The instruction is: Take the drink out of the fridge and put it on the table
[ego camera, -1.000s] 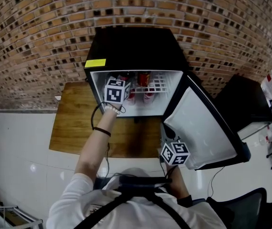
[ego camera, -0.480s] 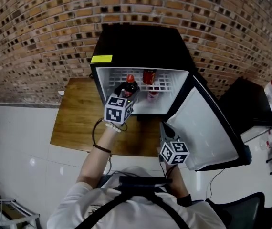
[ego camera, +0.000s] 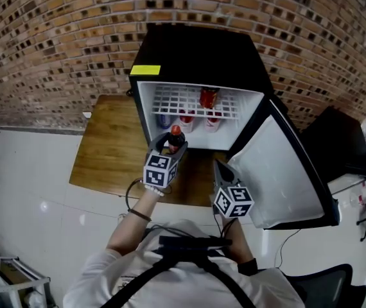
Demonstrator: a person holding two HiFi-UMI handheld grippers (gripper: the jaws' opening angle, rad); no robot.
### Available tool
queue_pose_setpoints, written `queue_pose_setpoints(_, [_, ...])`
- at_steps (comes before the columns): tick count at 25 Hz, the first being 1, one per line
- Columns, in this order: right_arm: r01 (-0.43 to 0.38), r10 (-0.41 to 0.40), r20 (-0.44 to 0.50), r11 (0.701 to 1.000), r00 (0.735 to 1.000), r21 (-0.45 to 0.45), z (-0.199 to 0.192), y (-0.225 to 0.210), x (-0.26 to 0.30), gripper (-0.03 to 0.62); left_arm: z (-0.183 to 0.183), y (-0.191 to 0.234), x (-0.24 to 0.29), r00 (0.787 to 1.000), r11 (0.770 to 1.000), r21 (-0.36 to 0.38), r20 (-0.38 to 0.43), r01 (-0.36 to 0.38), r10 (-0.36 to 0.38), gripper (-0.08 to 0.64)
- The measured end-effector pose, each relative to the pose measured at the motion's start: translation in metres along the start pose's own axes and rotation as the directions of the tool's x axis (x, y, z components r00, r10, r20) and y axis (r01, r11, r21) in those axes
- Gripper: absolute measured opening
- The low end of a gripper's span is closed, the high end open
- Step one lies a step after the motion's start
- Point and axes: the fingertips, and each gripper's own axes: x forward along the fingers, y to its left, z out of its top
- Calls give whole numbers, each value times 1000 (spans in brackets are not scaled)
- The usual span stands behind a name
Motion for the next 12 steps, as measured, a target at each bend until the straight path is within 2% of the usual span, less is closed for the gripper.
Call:
queue_pose_setpoints(4, [-3, 3, -2, 1000, 1000, -3, 0, 1, 1, 14, -43, 3, 2, 999, 1000, -8, -29, -22, 22, 293])
queue_pose_setpoints(12, [16, -16, -3, 1000, 1000, -1, 0, -4, -2, 14, -104, -5, 10, 999, 999, 30, -51, -18, 19, 293])
